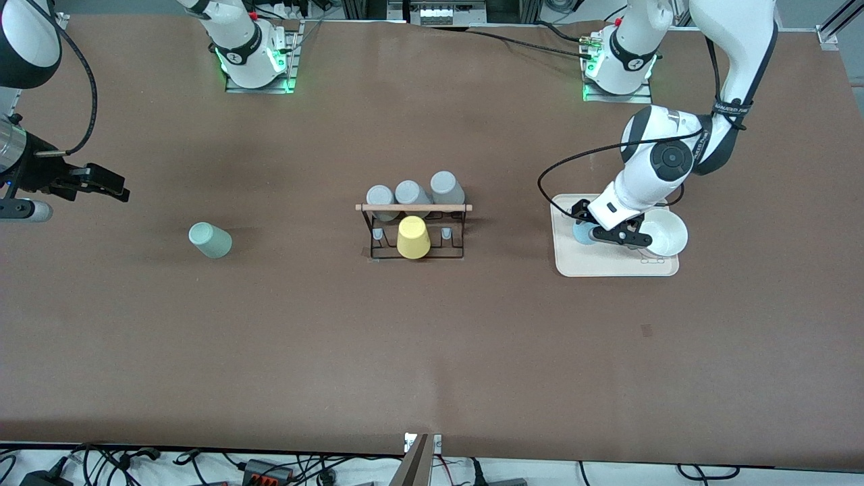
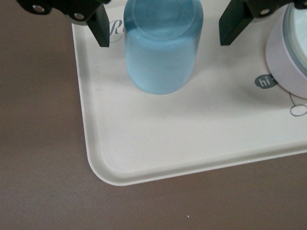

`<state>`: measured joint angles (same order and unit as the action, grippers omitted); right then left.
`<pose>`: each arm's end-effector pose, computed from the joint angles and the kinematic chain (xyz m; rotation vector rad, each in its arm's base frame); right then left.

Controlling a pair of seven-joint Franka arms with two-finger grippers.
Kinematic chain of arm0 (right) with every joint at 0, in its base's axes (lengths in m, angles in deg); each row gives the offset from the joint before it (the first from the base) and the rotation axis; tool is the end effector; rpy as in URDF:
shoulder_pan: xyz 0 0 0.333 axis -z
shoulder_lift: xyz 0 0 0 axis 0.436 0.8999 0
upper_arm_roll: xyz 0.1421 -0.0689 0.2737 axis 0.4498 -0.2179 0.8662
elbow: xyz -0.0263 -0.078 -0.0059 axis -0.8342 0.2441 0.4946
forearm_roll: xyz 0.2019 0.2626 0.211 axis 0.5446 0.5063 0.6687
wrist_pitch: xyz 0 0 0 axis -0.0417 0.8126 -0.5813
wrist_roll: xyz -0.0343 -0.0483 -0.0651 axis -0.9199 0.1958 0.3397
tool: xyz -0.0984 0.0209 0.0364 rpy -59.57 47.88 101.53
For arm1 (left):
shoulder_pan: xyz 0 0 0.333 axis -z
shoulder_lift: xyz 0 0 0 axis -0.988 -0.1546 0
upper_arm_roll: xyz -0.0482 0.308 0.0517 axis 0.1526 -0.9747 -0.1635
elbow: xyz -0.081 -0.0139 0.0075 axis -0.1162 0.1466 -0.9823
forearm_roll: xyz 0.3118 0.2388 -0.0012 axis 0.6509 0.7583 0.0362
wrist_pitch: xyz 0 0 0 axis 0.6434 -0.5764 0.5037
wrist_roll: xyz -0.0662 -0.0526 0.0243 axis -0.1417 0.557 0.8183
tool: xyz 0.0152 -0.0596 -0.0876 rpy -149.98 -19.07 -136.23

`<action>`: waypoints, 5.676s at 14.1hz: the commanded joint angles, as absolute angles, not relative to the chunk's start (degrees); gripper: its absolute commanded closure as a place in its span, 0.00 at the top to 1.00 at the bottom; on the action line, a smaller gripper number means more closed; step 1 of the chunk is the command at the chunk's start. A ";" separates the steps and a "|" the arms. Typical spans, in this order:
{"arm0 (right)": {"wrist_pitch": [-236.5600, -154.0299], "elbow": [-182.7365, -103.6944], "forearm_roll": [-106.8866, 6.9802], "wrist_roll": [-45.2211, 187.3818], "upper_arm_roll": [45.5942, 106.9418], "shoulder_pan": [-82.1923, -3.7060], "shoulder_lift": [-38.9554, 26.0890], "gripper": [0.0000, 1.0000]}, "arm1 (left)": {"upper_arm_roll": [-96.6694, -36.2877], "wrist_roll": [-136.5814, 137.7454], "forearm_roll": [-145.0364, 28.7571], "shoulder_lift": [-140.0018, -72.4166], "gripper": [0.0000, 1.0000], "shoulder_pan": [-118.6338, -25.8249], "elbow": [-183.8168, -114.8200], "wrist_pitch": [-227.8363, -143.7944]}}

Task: Hang scattered cups on rack with three cups
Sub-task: 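Reach the left gripper down to the light blue cup and grasp it, then lift the blue cup with the left gripper and carry it to the rack, then hang the blue cup on the rack while the right gripper reaches the teal cup, then grasp the teal cup with the right gripper while the left gripper withdraws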

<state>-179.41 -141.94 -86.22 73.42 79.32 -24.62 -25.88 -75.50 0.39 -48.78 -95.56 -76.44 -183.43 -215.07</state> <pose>0.5805 -0.0351 0.5358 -3.1306 0.0287 0.0570 0.4999 -0.1254 0.2231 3.1036 -0.2079 -0.0710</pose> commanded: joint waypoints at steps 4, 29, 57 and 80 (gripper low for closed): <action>-180.83 -141.66 -86.36 73.30 79.87 -24.88 -26.38 1.00 | -75.14 -0.68 -48.71 -96.14 0.64 -76.62 -184.52 -217.01; -181.19 -141.66 -86.97 72.51 79.87 -26.29 -26.29 1.00 | -68.55 31.45 -45.13 -111.35 0.31 -59.84 -132.23 -187.92; -184.09 -139.12 -86.79 72.51 79.87 -28.57 -14.69 1.00 | -68.37 40.01 -36.67 -119.44 0.31 -51.92 -131.26 -193.02; -201.39 -157.12 -86.97 74.62 78.65 -27.87 -9.86 1.00 | -67.75 9.62 -37.63 -100.12 1.00 -71.51 -131.08 -165.26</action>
